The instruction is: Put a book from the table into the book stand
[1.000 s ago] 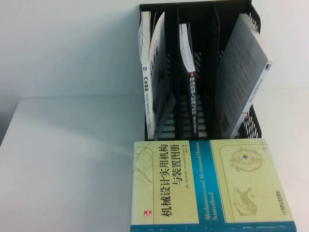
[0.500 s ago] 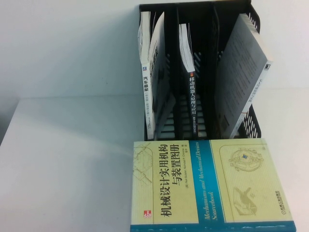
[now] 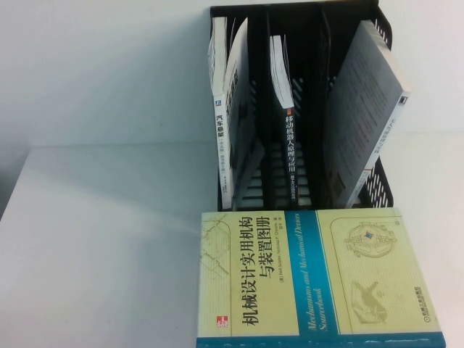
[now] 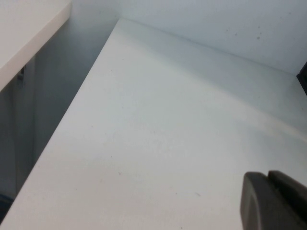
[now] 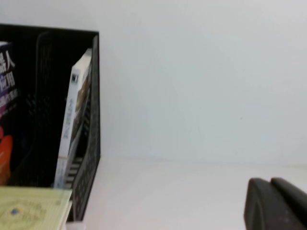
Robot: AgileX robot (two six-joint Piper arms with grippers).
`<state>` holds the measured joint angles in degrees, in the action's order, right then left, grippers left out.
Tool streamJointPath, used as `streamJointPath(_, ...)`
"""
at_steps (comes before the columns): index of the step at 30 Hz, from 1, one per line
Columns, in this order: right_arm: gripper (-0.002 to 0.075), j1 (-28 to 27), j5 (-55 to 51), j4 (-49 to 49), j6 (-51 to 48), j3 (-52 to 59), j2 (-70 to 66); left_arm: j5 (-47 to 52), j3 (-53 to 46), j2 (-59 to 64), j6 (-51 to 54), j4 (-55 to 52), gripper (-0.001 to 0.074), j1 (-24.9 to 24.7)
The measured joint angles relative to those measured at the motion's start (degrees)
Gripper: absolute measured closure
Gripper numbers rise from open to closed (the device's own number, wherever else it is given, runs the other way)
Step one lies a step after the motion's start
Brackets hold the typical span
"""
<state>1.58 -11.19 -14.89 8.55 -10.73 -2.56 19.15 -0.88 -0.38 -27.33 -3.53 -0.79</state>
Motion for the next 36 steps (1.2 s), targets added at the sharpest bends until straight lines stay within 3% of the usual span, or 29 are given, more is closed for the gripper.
streamJointPath(3,0.0729,-0.09,4.63,0.11,2.94,8.12,0.52,0.0,0.0,0.0,0.0,0.0,0.0737,0.0)
streamJointPath(6,0.0729,0.42,1.58,0.62,5.05,11.98,2.72,0.0,0.0,0.0,0.02,0.0,0.0737,0.0)
streamJointPath(13,0.0729,0.92,-9.04,1.77,7.85,11.99,3.25,0.0,0.0,-0.14,0.02,0.0,0.0737,0.05)
streamJointPath(36,0.0729,0.92,-9.45,2.32,7.98,11.89,3.25,0.0,0.0,-0.14,0.02,0.0,0.0737,0.05)
